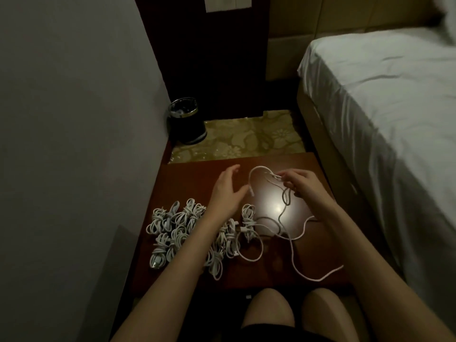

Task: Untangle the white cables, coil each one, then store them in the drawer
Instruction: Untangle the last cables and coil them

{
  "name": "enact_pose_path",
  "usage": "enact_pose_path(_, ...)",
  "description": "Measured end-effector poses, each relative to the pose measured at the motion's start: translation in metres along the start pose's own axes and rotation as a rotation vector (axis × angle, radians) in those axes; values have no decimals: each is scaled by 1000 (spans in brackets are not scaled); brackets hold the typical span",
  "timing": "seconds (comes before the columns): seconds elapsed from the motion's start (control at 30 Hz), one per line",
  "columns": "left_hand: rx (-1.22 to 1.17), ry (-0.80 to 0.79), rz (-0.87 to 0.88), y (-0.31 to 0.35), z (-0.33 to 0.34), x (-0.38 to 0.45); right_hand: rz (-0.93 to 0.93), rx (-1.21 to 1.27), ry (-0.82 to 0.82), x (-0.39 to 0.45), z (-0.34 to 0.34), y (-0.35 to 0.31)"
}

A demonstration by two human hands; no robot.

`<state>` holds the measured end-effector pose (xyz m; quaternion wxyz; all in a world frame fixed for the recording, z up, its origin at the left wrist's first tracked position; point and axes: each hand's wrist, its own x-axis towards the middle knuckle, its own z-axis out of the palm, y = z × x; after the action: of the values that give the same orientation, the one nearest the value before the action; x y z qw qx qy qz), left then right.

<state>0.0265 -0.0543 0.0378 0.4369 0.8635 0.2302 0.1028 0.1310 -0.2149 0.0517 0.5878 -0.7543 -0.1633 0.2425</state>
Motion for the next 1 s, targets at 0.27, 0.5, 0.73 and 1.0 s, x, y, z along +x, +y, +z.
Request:
enact_pose_path(0.27,-397,-193,128,45,-15,-42,-212,-196,-149,-73,-22,-54)
enact_pose_path(0.5,-408,-241,242,84,-50,-91,-284,-284,-142,-116,-7,-63)
enact_pose_path(0.73,-364,-142,361,105,-60,-121,-378,-184,-130,-157,-1,-86)
enact_pose_path(1.0,-417,-11,387,127,-58,-152,-347,-81,-18,-188,0,-94)
